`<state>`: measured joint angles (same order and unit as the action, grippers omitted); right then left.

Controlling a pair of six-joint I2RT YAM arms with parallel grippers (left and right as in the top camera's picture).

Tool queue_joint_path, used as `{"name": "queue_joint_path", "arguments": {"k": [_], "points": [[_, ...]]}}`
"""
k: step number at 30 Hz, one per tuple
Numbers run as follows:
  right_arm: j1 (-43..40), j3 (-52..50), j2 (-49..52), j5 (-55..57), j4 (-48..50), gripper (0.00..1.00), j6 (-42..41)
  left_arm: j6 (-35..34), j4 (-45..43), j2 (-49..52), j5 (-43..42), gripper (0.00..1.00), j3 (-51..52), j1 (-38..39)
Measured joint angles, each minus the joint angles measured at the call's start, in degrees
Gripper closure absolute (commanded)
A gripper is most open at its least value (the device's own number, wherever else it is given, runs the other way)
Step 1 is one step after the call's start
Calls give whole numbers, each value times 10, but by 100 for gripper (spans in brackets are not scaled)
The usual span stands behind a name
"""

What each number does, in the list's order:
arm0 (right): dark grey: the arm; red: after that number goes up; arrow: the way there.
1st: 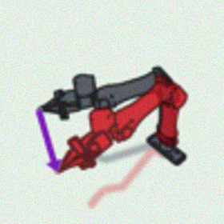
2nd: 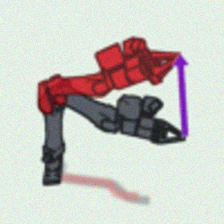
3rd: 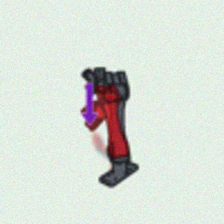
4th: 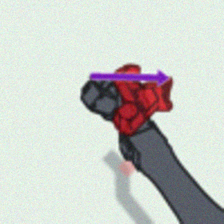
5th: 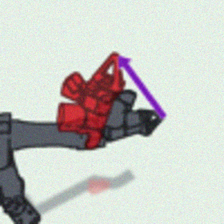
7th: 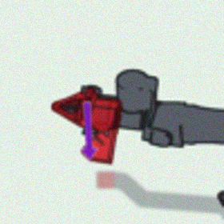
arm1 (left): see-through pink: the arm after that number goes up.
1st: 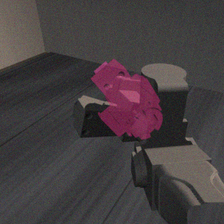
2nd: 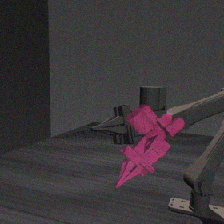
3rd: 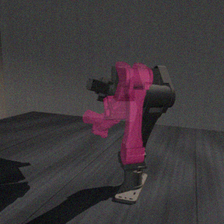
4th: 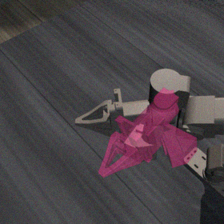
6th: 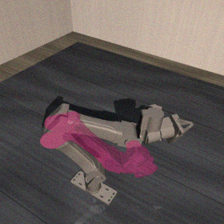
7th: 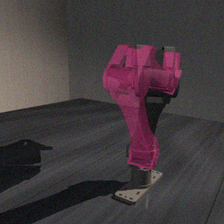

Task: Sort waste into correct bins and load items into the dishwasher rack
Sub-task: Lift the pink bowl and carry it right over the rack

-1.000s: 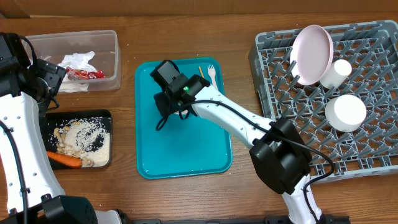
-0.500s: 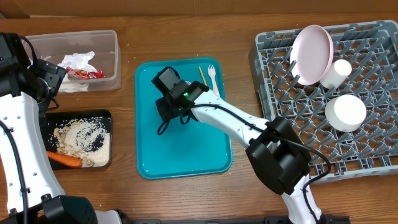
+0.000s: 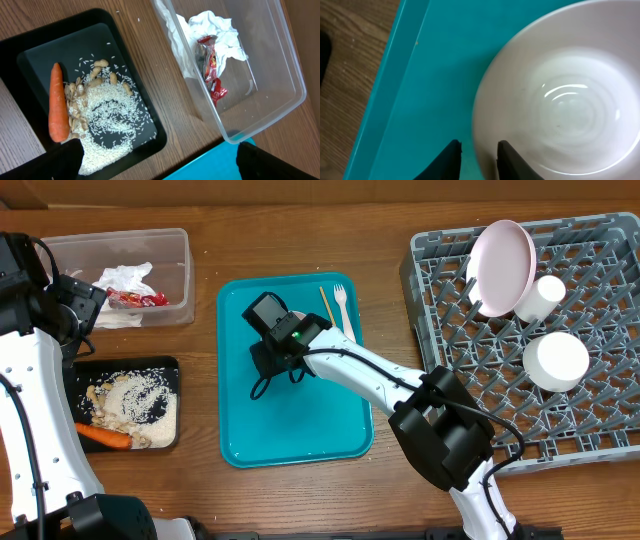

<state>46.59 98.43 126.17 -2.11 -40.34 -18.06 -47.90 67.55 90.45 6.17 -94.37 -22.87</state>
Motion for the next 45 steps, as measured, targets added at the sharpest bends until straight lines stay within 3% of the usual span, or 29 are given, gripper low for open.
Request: {"name": "queue_joint_path", "arguments": {"k": [4, 16, 20, 25, 29, 34, 43, 45], "points": [[0, 2, 0, 0, -13, 96, 1, 0, 0, 0, 0, 0, 0, 0], [-11, 66, -11, 1, -99, 96, -18, 0, 0, 0, 0, 0, 0, 0], [-48, 95, -65, -33, -143, 96, -28, 0, 0, 0, 0, 0, 0, 0], [-122, 110, -205, -52, -179, 96, -30, 0, 0, 0, 0, 0, 0, 0], [-232, 114, -318, -60, -243, 96, -30, 0, 0, 0, 0, 0, 0, 0], [-405, 115, -358, -104, -300, 96, -17, 0, 0, 0, 0, 0, 0, 0], [-823, 115, -357, -443, -311, 96, 91, 0, 0, 0, 0, 0, 0, 0], [-887, 115, -355, -469, -310, 96, 99, 0, 0, 0, 0, 0, 0, 0]]}}
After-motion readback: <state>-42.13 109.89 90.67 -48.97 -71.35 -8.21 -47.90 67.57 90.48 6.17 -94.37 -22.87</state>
